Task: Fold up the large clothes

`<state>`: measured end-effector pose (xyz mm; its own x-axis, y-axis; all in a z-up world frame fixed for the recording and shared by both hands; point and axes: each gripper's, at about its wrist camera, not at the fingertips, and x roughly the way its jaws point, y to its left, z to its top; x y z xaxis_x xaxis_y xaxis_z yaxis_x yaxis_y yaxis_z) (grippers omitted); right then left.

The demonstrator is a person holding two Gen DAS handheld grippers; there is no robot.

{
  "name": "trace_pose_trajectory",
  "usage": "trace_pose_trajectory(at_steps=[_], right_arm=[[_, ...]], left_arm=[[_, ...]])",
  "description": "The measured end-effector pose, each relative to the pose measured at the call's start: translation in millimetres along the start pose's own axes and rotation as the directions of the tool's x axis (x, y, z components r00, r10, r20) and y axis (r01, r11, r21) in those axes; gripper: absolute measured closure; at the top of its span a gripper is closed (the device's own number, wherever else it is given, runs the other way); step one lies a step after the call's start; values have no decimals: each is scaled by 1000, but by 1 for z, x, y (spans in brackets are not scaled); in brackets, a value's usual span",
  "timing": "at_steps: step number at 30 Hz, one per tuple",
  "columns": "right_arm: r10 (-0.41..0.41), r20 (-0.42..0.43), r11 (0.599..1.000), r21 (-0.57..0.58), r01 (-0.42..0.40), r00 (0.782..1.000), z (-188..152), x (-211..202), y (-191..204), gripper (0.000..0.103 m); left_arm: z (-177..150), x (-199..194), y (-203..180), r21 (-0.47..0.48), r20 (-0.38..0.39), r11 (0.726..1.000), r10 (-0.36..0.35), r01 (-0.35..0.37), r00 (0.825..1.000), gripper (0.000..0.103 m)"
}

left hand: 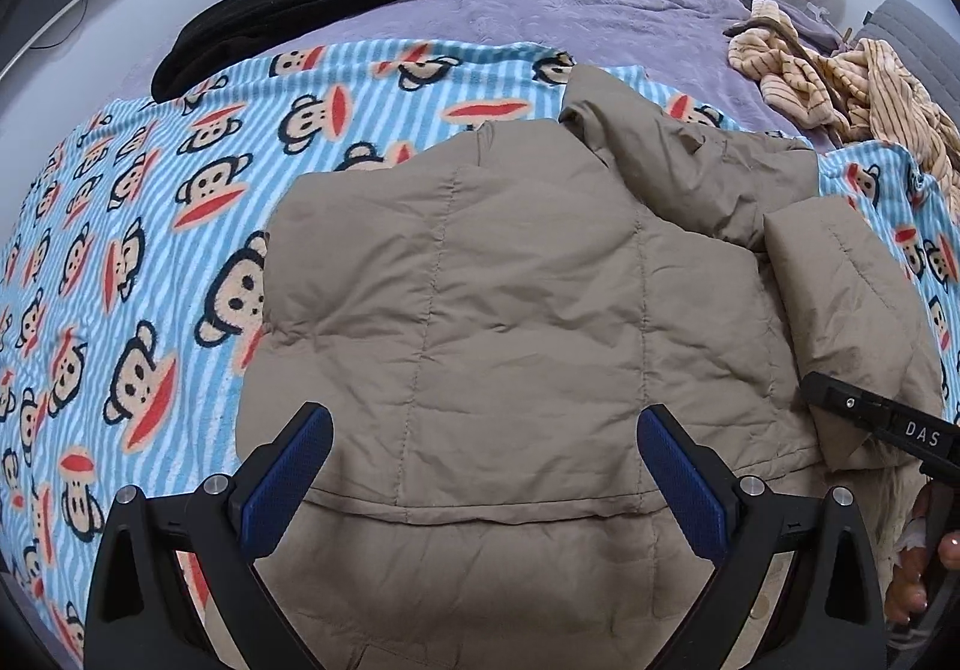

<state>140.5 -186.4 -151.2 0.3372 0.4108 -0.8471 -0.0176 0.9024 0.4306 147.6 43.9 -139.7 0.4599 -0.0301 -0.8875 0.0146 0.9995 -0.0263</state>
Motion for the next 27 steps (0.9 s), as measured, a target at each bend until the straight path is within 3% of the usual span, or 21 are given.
trace_pose_trajectory(at_steps=[7, 11, 12, 13, 15, 17, 20, 21, 22, 23, 24, 27], right_arm=[[-3, -28, 998, 67, 5, 1000, -6, 14, -15, 93], [38, -34, 991, 129, -33, 999, -4, -2, -19, 91], [65, -7, 987, 144, -63, 998, -6, -13, -22, 83], [87, 25, 982, 165, -90, 996, -8, -23, -27, 62], [91, 118, 964, 239, -117, 989, -11, -46, -41, 31], [93, 177, 935, 324, -147, 980, -9, -59, -60, 29], [83, 237, 863, 469, -189, 968, -2, -63, -92, 30], [87, 253, 835, 508, -209, 964, 0, -63, -99, 37], [100, 271, 807, 541, -237, 957, 3, -62, -105, 58], [101, 278, 802, 546, -243, 955, 8, -62, -107, 73], [91, 285, 820, 522, -234, 954, 15, -63, -100, 91], [76, 287, 940, 299, -164, 955, 37, -69, -48, 93]], left_arm=[[5, 17, -25, 10, -22, 998, -63, 63, 998, 1], [12, 17, -33, 14, -12, 995, -100, 100, 995, 1], [13, 16, -33, 10, -9, 994, -108, 108, 994, 1], [14, 16, -32, 7, -7, 994, -112, 112, 994, 1], [16, 16, -27, 1, -6, 994, -112, 112, 994, 1], [17, 16, -21, -5, -4, 994, -109, 109, 994, 1], [19, 14, -11, -17, 1, 992, -125, 125, 992, 1], [19, 14, -8, -22, 3, 990, -136, 136, 991, 1], [20, 13, -3, -32, 3, 987, -156, 156, 988, 1], [21, 14, 0, -45, -1, 984, -175, 175, 984, 1], [22, 15, 5, -60, -10, 979, -196, 195, 981, 1], [21, 18, 14, -104, -27, 962, -255, 251, 966, 1]])
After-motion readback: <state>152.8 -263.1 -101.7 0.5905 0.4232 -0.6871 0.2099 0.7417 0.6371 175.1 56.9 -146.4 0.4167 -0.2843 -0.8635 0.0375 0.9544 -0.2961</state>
